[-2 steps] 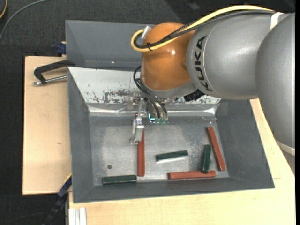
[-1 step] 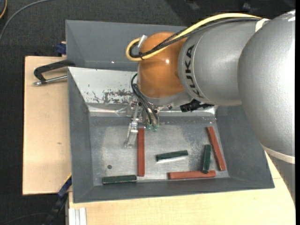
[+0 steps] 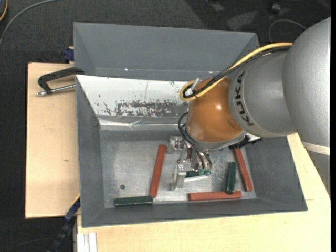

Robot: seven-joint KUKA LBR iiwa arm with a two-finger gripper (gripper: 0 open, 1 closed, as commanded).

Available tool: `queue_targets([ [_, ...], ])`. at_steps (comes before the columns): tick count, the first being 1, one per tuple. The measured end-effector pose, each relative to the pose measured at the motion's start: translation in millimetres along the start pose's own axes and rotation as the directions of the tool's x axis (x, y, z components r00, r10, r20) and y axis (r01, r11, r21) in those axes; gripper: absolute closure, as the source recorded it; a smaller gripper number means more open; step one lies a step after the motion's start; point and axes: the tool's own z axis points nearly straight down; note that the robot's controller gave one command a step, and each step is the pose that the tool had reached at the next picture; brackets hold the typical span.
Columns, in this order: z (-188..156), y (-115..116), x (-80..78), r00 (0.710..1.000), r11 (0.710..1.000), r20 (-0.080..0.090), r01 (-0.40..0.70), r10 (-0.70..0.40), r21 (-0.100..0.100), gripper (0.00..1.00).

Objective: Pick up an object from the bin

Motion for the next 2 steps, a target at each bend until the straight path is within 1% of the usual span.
queue_targets([
  [1,-4,54,-9.4,0.988,0.988,0.014,0.156,-0.156,-0.006,0.0],
  [2,-4,-10,-28.6,0.998,0.999,0.013,-0.054,0.054,-0.004,0.0],
])
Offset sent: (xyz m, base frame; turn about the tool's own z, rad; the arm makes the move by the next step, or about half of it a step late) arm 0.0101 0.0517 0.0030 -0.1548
